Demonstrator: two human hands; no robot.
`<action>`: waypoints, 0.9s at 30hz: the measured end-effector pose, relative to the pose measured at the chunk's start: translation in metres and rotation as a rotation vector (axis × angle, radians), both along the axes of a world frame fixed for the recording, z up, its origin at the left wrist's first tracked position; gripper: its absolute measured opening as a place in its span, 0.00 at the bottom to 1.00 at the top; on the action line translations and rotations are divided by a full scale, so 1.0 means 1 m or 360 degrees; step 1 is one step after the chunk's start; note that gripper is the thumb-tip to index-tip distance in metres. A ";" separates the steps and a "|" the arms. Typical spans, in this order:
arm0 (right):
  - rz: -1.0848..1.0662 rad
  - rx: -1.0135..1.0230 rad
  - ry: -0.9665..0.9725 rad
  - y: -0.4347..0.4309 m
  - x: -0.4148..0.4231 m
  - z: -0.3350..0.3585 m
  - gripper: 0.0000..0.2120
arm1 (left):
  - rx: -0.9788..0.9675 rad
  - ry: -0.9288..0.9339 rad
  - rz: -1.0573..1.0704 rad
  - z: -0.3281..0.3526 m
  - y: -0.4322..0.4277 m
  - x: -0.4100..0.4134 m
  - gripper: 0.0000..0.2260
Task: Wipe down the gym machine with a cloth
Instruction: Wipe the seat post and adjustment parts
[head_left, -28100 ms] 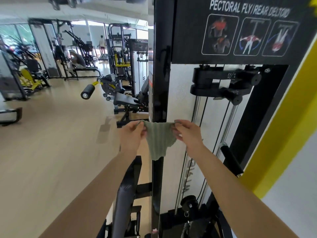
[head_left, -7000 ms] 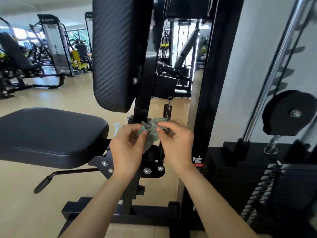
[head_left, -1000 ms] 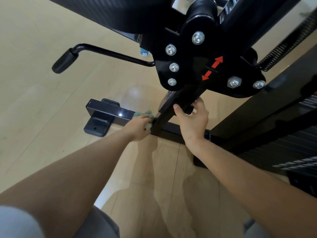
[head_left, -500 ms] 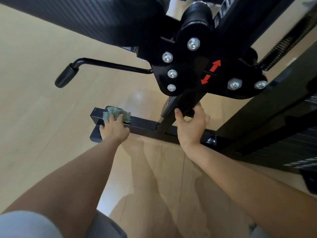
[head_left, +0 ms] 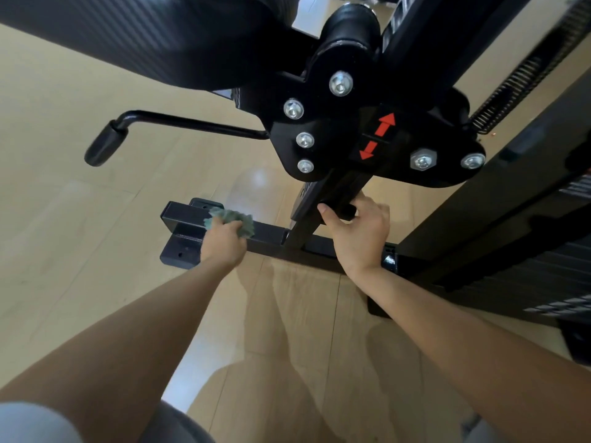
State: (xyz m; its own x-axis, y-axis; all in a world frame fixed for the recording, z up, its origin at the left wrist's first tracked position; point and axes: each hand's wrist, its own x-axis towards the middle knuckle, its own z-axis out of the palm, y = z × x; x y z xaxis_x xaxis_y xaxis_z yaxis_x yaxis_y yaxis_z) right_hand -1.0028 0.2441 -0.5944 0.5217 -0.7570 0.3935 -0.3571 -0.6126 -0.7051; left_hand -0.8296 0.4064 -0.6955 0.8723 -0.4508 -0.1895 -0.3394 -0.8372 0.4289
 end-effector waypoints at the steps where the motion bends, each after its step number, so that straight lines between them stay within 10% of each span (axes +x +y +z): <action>1: 0.0007 -0.0019 0.0004 -0.001 0.000 0.000 0.14 | -0.0043 -0.0007 -0.0108 0.000 -0.006 -0.008 0.15; 9: -0.0021 -0.0079 -0.0020 -0.001 0.000 -0.002 0.13 | -0.0163 0.0072 -0.0540 0.008 -0.019 -0.025 0.09; 14: -0.0074 -0.0142 -0.0033 0.002 0.002 -0.004 0.15 | -0.0330 0.0472 0.0287 0.004 0.014 0.010 0.04; 20: -0.0095 -0.0196 -0.0020 0.002 0.003 -0.007 0.16 | -0.1374 0.1119 0.1450 0.003 0.047 0.046 0.03; 27: -0.0074 -0.0228 -0.0009 0.000 0.001 -0.008 0.17 | -0.1842 0.1830 0.1695 0.010 0.051 0.052 0.14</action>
